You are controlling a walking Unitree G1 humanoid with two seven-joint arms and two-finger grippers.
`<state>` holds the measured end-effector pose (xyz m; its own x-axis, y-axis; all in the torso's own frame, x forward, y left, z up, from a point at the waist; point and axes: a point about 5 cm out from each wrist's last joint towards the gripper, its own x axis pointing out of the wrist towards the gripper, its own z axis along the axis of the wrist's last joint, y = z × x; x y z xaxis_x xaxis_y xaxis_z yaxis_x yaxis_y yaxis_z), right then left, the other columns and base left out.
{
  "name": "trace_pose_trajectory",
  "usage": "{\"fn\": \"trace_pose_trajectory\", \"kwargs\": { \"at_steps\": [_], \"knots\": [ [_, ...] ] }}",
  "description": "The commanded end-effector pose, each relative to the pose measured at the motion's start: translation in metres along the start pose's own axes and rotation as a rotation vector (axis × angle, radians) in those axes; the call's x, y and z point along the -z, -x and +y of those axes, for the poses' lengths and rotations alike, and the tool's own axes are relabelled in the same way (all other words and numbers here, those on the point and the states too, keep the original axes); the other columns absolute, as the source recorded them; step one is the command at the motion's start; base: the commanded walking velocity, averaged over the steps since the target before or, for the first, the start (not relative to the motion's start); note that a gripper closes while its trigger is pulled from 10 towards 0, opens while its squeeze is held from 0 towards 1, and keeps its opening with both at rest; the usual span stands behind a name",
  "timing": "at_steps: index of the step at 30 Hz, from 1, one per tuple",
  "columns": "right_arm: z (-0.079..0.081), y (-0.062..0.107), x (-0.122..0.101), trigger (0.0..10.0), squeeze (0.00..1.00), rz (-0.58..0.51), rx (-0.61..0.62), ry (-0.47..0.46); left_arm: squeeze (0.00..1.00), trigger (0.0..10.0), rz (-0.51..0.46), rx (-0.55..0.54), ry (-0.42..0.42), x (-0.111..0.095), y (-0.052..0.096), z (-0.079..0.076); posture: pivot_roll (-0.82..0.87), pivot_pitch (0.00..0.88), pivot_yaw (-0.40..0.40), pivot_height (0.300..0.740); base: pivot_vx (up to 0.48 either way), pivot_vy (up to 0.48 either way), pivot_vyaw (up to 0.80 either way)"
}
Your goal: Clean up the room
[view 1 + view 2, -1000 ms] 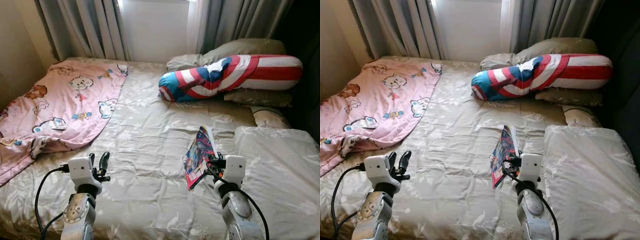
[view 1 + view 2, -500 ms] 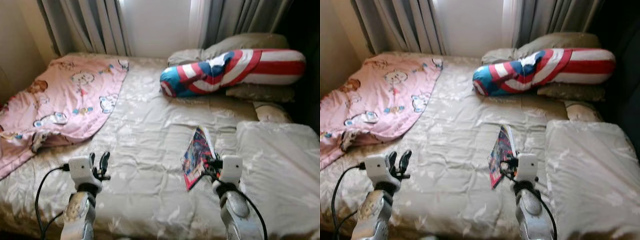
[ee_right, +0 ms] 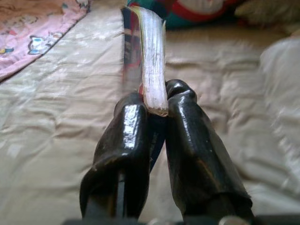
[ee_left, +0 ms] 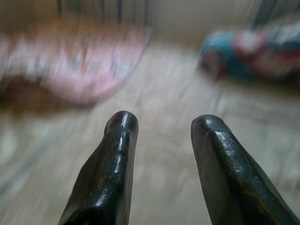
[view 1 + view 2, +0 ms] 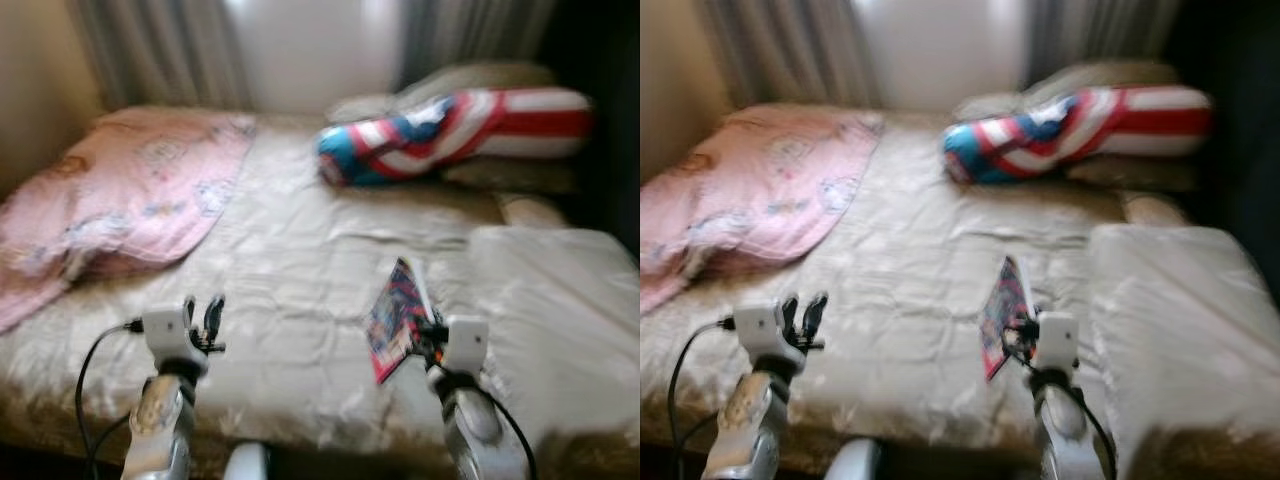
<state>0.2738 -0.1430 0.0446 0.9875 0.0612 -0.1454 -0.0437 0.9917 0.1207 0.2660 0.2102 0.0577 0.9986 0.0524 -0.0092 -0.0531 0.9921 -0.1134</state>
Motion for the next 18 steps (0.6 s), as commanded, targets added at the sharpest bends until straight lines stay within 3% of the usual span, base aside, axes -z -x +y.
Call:
{"fn": "trace_pose_trajectory", "kwargs": {
  "at_steps": [1, 13, 18],
  "knots": [
    [0.004, -0.003, -0.009, 10.0, 0.0, -0.045, -0.016, -0.005, 0.0, 10.0, -0.024, 0.011, 0.0, -0.007, -0.005, -0.002, 0.04, 0.025, -0.017, 0.651, 0.0, 0.0, 0.0],
    [0.005, -0.003, -0.01, 10.0, 0.0, -0.052, -0.008, -0.013, 0.0, 10.0, -0.024, 0.018, 0.004, -0.008, -0.004, -0.003, 0.05, 0.031, -0.015, 0.651, 0.0, 0.0, 0.0],
    [-0.004, -0.004, -0.01, 10.0, 0.0, -0.049, 0.063, -0.03, 0.0, 10.0, -0.021, 0.022, 0.004, -0.009, -0.005, -0.004, 0.05, 0.033, -0.013, 0.651, 0.0, 0.0, 0.0]
  ]
}}
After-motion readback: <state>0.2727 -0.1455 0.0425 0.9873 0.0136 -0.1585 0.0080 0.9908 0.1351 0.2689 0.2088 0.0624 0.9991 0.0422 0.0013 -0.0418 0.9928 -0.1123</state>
